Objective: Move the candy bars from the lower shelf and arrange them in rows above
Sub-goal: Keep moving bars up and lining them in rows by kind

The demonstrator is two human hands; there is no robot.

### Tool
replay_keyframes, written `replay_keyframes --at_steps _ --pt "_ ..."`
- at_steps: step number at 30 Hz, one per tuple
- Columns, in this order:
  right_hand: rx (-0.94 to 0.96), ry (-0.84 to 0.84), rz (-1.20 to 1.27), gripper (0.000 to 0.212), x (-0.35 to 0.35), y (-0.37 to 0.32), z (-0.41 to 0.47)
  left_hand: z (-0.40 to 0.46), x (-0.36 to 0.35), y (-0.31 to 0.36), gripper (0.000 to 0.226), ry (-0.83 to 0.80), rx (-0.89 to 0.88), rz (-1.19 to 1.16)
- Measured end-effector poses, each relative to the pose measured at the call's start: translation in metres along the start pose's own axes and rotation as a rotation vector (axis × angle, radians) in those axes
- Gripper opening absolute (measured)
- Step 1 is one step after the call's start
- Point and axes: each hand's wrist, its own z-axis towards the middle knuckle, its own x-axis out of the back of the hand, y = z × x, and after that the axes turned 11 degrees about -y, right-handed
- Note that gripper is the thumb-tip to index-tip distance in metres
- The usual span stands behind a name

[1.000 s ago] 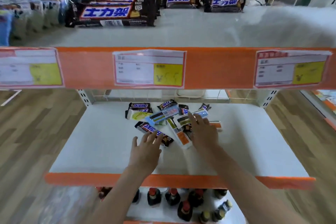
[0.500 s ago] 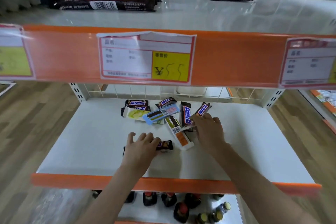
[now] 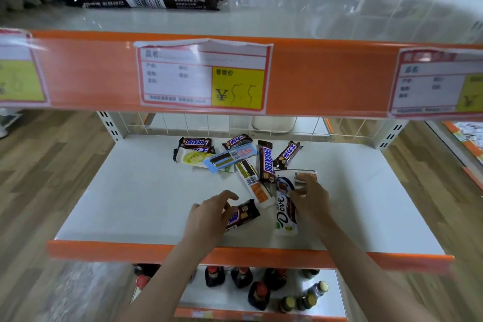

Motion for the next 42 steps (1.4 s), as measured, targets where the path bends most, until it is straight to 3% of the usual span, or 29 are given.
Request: replay_keyframes --at_steps 3,8,11,14,19,25,28,33,42 --pt "-0.001 -0.004 -0.120 0.040 0.001 0.006 -0.007 -0.007 0.003 0.000 0.031 0.036 0.002 0.175" --pt "0.025 -0.035 -0.565 0.032 0.005 0.006 -0.021 -0.019 0.005 -0.006 0.050 -0.010 0.005 0.318" --pt "0.243 -0.230 -0.661 0.048 0.006 0.003 -0.027 -0.022 0.002 -0.008 0.047 0.017 0.022 0.262" --pt "0.305 -0.391 -0.781 0.053 0.006 0.002 -0.030 -0.024 0.000 -0.011 0.046 0.040 0.064 0.221" --pt "0.277 -0.286 -0.894 0.046 0.015 0.011 -0.029 -0.028 0.001 -0.018 0.035 0.117 0.067 0.151" --pt "0.217 -0.247 -0.846 0.052 0.016 0.021 -0.029 -0.028 -0.001 -0.017 0.041 0.118 0.033 0.161" --pt "0.200 -0.242 -0.841 0.051 0.013 0.025 -0.026 -0.026 0.000 -0.016 0.033 0.129 -0.011 0.180" --pt "0.312 -0.138 -1.009 0.054 0.009 0.028 -0.023 -0.019 0.006 -0.015 0.036 0.093 -0.060 0.314" --pt "0.409 0.040 -1.088 0.054 0.033 0.006 -0.046 -0.035 0.027 0.004 0.038 0.199 -0.152 0.370"
